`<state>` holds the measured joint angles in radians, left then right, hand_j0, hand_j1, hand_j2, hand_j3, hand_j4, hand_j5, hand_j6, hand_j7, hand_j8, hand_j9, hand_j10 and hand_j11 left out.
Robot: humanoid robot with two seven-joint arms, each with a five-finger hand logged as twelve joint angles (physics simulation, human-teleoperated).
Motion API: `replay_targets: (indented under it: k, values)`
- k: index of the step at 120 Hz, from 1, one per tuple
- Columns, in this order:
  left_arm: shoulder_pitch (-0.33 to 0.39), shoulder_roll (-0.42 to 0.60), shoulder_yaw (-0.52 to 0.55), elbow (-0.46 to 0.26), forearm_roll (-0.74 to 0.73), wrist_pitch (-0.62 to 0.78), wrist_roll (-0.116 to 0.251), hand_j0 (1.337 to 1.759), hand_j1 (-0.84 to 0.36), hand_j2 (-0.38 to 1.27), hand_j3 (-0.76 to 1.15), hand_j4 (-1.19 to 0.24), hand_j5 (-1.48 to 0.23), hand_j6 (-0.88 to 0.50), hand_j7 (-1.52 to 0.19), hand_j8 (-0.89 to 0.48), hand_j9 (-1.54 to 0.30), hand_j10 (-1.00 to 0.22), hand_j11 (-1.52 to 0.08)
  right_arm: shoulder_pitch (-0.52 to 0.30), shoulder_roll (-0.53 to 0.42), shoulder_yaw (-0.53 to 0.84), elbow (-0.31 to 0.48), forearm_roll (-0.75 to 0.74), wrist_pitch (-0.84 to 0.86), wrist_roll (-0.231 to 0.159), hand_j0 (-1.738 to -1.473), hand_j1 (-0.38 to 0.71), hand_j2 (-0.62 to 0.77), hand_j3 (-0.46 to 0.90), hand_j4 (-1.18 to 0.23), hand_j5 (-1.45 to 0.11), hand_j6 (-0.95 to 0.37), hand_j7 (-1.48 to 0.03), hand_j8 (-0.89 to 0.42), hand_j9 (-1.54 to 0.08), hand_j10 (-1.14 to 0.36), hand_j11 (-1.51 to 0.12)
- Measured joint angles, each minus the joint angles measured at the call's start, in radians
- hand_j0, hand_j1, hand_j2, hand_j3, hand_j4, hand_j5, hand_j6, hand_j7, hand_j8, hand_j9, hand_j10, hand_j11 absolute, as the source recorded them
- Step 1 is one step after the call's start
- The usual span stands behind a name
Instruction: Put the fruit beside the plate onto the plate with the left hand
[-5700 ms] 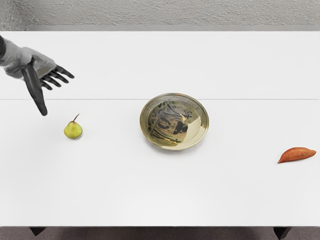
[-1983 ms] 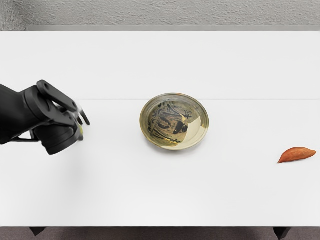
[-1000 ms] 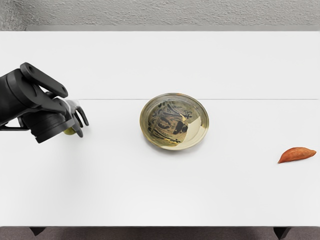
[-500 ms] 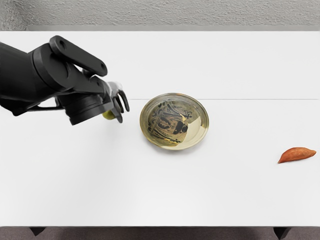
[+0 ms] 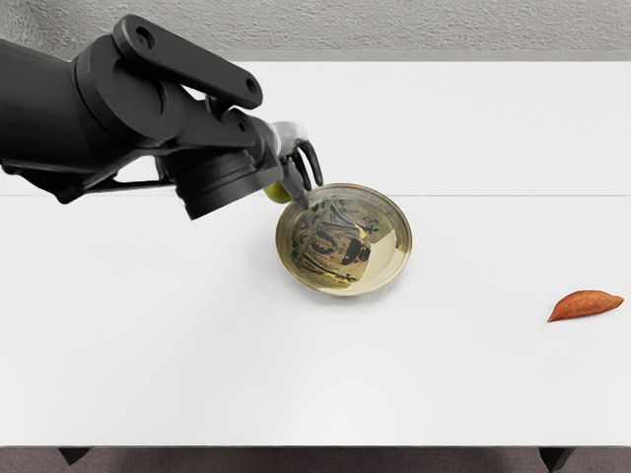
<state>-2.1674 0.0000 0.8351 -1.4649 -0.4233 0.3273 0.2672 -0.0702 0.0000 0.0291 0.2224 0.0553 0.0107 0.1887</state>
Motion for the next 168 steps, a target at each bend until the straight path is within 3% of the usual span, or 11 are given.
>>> replay_targets:
  k: [72,96,139,148,163,168]
  values:
    - [0.025,0.000,-0.075,0.007,0.020,0.001,-0.006,1.636,-0.41,0.18,0.00,-0.88,-1.12,-0.64,-1.14,-0.38,-1.17,-0.53,-1.22,0.000,0.000,0.000,0.000,0.000,0.000,0.000,-1.658,-0.34,0.00,0.00,-0.01,-0.01,-0.01,-0.01,-0.01,-0.01,-0.01,-0.01]
    - [0.104,0.000,-0.078,0.034,0.021,-0.002,-0.010,1.638,-0.41,0.17,0.00,-0.86,-1.16,-0.69,-1.16,-0.40,-1.17,-0.53,-1.21,0.000,0.000,0.000,0.000,0.000,0.000,0.000,-1.658,-0.34,0.00,0.00,-0.01,-0.01,-0.01,-0.01,-0.01,-0.01,-0.01,-0.01]
    - [0.179,0.000,-0.137,0.081,0.063,-0.005,-0.010,1.638,-0.40,0.14,0.00,-0.83,-1.21,-0.69,-1.19,-0.41,-1.16,-0.53,-1.19,0.000,0.000,0.000,0.000,0.000,0.000,0.000,-1.658,-0.34,0.00,0.00,-0.01,-0.01,-0.01,-0.01,-0.01,-0.01,-0.01,-0.01]
    - [0.179,0.000,-0.140,0.093,0.067,0.000,-0.014,1.644,-0.36,0.13,0.00,-0.74,-1.07,-0.64,-1.05,-0.42,-1.03,-0.54,-1.04,0.000,0.000,0.000,0.000,0.000,0.000,0.000,-1.658,-0.34,0.00,0.00,-0.01,-0.01,-0.01,-0.01,-0.01,-0.01,-0.01,-0.01]
    - [0.179,0.000,-0.138,0.105,0.108,0.008,-0.033,1.650,-0.23,0.10,0.00,-0.56,-0.78,-0.51,-0.77,-0.39,-0.76,-0.45,-0.77,0.000,0.000,0.000,0.000,0.000,0.000,0.000,-1.658,-0.34,0.00,0.00,-0.01,-0.01,-0.01,-0.01,-0.01,-0.01,-0.01,-0.01]
    - [0.179,0.000,-0.136,0.107,0.115,0.010,-0.037,1.652,-0.19,0.10,0.00,-0.51,-0.72,-0.47,-0.71,-0.37,-0.70,-0.36,-0.70,0.000,0.000,0.000,0.000,0.000,0.000,0.000,-1.658,-0.34,0.00,0.00,-0.01,-0.01,-0.01,-0.01,-0.01,-0.01,-0.01,-0.01]
